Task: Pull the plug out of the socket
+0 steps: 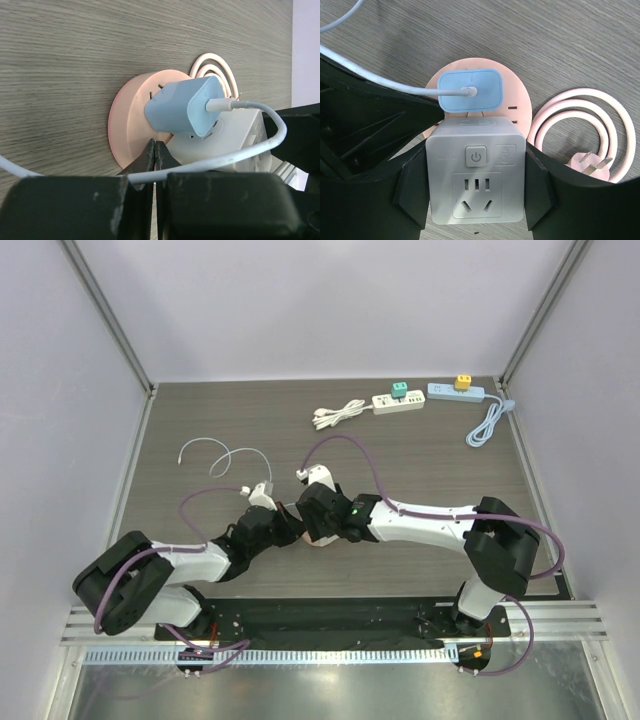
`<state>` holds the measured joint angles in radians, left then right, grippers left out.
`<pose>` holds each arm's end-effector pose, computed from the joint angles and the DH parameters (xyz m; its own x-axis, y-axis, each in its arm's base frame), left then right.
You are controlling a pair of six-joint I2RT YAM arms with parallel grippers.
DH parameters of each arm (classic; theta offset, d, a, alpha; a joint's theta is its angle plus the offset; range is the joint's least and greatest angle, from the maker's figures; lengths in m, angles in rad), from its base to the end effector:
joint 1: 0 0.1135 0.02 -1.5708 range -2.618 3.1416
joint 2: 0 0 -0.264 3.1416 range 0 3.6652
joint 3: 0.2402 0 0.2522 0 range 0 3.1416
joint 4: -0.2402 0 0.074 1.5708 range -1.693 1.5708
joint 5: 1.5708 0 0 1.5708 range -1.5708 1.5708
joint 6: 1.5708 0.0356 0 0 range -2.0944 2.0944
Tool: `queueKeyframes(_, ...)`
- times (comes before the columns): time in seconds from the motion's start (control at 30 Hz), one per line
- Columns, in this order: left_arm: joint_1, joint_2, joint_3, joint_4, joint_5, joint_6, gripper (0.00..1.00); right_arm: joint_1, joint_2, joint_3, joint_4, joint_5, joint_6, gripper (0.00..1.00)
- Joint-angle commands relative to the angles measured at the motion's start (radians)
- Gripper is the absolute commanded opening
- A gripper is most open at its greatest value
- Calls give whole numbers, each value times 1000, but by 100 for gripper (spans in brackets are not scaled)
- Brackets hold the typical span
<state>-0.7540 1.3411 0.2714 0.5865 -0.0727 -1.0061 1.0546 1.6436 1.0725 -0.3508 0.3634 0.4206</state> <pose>0.1674 -0.1536 0.1337 -0.7184 -0.4811 -0.5024 0.0542 0.6813 -0.7300 0.1801 0.2917 0.2094 -0.6476 -0.3679 -0.6673 -0.4847 0.8746 -0.0118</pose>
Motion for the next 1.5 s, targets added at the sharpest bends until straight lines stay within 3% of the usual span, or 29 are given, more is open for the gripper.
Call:
queueKeyframes(0.0, -15, 45, -32, -100, 125, 40, 0, -2, -60, 76, 184, 20, 38, 1)
queueKeyframes(0.17, -15, 153, 11, -96, 189, 28, 0, -4, -70, 83, 213, -7, 49, 1)
queueKeyframes(0.6, -16, 204, 72, -205, 131, 23, 0, -4, -73, 191, 205, 14, 29, 1)
queueKeyframes(1.0, -27, 196, 77, -221, 103, 23, 0, -11, -97, 159, 179, 37, 60, 1)
queueKeyframes(1.23, -31, 198, 81, -223, 102, 26, 0, -41, -97, 233, 118, 29, 95, 1)
queueKeyframes(1.47, -47, 153, 39, -127, 129, 46, 0, -53, -28, 253, 90, 11, 127, 1)
